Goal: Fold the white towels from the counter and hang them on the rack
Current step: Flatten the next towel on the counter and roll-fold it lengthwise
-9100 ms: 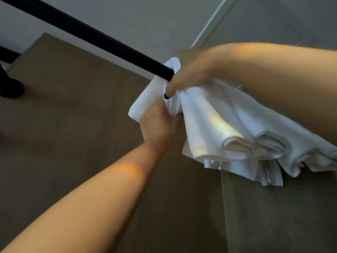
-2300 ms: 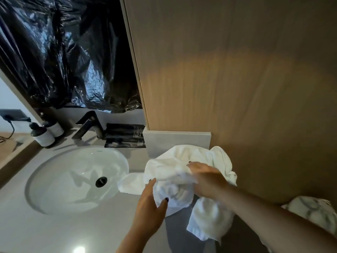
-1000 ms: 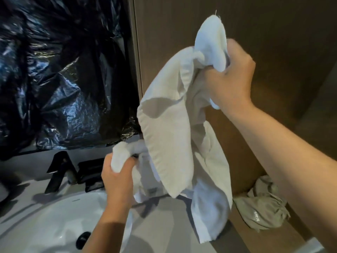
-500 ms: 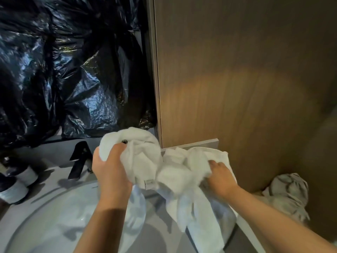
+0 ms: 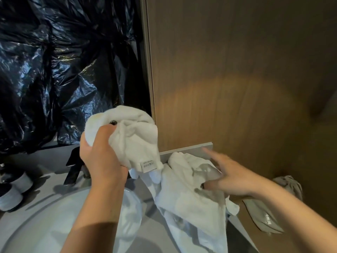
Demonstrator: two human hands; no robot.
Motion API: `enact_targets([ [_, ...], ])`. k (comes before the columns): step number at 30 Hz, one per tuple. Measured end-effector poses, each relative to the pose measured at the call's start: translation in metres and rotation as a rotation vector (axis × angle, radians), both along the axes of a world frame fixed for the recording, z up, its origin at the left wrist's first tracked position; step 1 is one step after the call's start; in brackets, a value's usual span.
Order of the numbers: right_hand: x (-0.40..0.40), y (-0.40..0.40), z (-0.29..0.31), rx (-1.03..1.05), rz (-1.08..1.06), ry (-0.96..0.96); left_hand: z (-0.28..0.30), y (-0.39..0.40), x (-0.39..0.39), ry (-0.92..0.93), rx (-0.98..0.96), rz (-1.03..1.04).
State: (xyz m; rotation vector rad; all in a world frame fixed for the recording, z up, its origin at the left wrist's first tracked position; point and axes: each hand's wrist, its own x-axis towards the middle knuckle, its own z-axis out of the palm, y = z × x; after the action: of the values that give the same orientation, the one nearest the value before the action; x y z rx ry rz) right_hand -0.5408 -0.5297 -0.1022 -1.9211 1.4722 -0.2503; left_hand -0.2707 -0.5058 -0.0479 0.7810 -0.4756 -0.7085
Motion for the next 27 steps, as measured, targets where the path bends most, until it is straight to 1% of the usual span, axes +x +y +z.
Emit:
enact_targets([
  [2,0.021,0.007,-0.044,0.168,0.114,0.159,0.009,-0.001,-0.006,0.010,-0.029,-0.041],
  [3,0.031,0.010,-0.069,0.224,0.121,0.245,0.016,-0.001,-0.009,0.016,-0.044,-0.062],
  [5,0.042,0.009,-0.113,0.300,0.092,0.318,0.029,-0.005,-0.011,0.023,-0.117,-0.147],
  [7,0.045,0.007,-0.133,0.340,0.079,0.319,0.040,-0.007,-0.011,0.025,-0.169,-0.233],
  [8,0.046,0.004,-0.135,0.339,0.055,0.272,0.044,-0.008,-0.009,0.036,-0.192,-0.267],
  [10,0.048,0.003,-0.117,0.311,-0.014,0.072,0.051,-0.008,-0.005,0.069,-0.234,-0.340],
  [11,0.048,0.002,-0.098,0.233,-0.068,-0.067,0.053,-0.008,-0.003,0.083,-0.240,-0.371],
  [13,0.047,0.002,-0.054,-0.028,-0.179,-0.305,0.055,-0.008,-0.004,0.126,-0.247,-0.428],
  [14,0.048,0.003,-0.028,-0.149,-0.196,-0.409,0.054,-0.008,-0.008,0.151,-0.254,-0.468],
  [15,0.048,0.004,-0.001,-0.257,-0.183,-0.490,0.053,-0.006,-0.014,0.148,-0.247,-0.515],
  [17,0.050,0.000,0.038,-0.407,-0.090,-0.581,0.048,-0.004,-0.033,0.114,-0.231,-0.624],
  [19,0.051,-0.007,0.057,-0.523,0.006,-0.612,0.040,-0.007,-0.050,0.064,-0.219,-0.707],
  [20,0.049,-0.009,0.061,-0.596,0.007,-0.595,0.036,-0.010,-0.057,0.011,-0.213,-0.706],
  [22,0.040,-0.011,0.070,-0.767,-0.062,-0.592,0.033,-0.017,-0.067,-0.108,-0.211,-0.610],
  [25,0.017,-0.009,0.098,-1.110,-0.218,-0.646,0.013,-0.027,-0.077,-0.250,-0.265,-0.469],
  [27,-0.007,-0.006,0.128,-1.320,-0.309,-0.553,-0.015,-0.026,-0.086,-0.372,-0.222,-0.441],
])
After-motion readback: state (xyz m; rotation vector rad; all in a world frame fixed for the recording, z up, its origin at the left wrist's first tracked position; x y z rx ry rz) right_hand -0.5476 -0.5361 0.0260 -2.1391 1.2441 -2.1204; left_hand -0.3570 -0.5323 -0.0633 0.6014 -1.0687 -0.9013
